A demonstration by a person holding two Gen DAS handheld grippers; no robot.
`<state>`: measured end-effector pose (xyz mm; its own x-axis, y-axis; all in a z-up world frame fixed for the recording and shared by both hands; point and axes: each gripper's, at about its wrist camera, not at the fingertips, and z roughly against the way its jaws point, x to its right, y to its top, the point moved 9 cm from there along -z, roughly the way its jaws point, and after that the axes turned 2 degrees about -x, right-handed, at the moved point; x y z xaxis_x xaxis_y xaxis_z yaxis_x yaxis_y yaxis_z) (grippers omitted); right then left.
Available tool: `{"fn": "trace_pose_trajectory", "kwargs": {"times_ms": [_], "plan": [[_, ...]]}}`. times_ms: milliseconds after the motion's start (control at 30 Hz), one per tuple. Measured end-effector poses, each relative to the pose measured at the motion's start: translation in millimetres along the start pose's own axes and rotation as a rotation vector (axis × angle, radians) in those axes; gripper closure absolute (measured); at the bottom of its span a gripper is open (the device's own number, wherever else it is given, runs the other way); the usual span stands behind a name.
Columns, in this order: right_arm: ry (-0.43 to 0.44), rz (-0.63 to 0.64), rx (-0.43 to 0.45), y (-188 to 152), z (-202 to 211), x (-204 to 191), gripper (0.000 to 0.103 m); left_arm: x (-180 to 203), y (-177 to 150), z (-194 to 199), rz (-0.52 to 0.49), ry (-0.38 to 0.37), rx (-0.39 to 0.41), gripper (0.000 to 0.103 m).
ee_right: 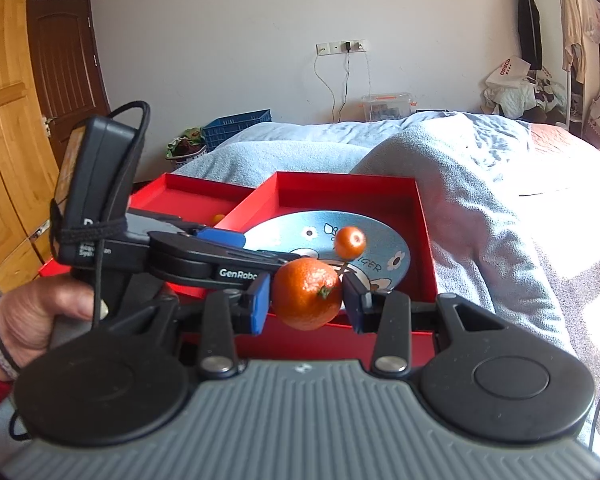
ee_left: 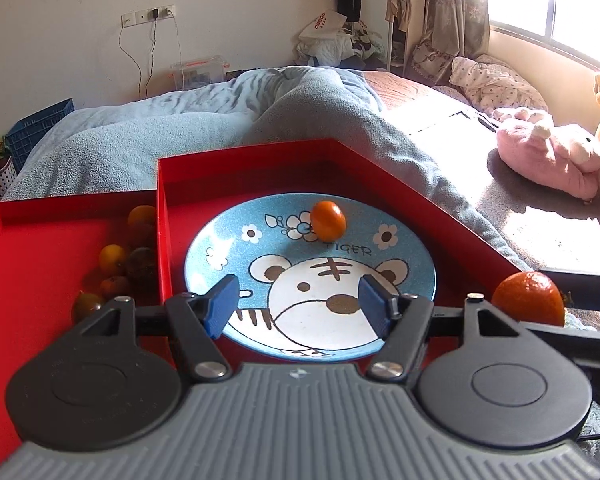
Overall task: Organize fruits
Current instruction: 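Lower the large orange onto the tiger plate and open the right tool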
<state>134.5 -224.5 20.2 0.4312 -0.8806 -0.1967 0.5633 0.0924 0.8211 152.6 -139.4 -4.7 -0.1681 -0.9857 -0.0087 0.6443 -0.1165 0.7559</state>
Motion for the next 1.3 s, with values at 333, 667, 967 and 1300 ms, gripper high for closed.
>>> {"fn": "trace_pose_trajectory", "kwargs": {"times_ms": [333,667,967,1300], "plan": [[-0.005,-0.001,-0.009,-1.2,-2.6,-2.4,0.061,-3.5,-2.5,25.7,-0.01,0.067,0.001,0.032],[-0.006,0.011,-0.02,-1.2,-3.7,-6.3,0.061,-17.0,-3.5,45.7,0.022,0.112,0.014,0.032],[-0.005,0.037,-0.039,0.7,-10.4,-13.9,0.061,-57.1,-2.8,60.2,0.038,0.168,0.056,0.032],[-0.017,0.066,-0.065,7.7,-29.3,-26.2,0.061,-142.2,-4.8,54.6,0.093,0.249,0.046,0.032]]}}
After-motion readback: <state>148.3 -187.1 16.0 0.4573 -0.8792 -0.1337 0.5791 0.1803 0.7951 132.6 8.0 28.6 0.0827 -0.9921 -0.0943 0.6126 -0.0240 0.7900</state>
